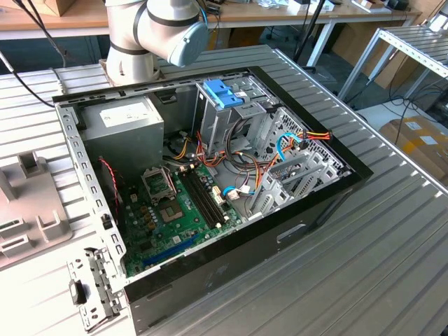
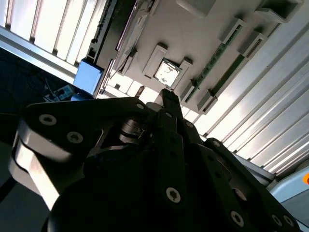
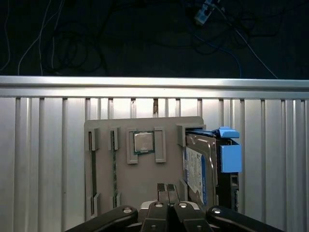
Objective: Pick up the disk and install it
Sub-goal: 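Pick up the disk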
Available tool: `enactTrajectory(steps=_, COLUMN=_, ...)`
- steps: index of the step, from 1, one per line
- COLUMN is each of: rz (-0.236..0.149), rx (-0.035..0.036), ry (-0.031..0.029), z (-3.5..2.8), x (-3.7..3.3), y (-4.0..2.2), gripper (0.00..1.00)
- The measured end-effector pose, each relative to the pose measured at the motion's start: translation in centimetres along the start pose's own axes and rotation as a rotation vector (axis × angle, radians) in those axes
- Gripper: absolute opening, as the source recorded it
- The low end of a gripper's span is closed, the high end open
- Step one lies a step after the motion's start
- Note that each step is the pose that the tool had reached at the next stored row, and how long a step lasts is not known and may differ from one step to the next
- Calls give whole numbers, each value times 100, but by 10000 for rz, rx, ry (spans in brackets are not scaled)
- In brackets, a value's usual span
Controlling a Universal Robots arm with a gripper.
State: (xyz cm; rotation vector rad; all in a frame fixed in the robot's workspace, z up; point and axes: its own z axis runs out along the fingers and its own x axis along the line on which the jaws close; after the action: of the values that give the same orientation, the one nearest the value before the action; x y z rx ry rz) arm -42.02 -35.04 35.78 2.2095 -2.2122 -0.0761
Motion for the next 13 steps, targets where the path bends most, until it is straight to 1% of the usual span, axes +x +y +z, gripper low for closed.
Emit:
enactTrajectory(steps=6, rz=0, rx=0, ry=0, z=1, x=0, y=0, gripper=11)
enactTrajectory(steps=12, rz=0, rx=0, ry=0, z=3, x=0, y=0, gripper=48)
enactTrajectory(steps=13, rz=0, rx=0, ry=0, z=3, x=0, y=0, gripper=48)
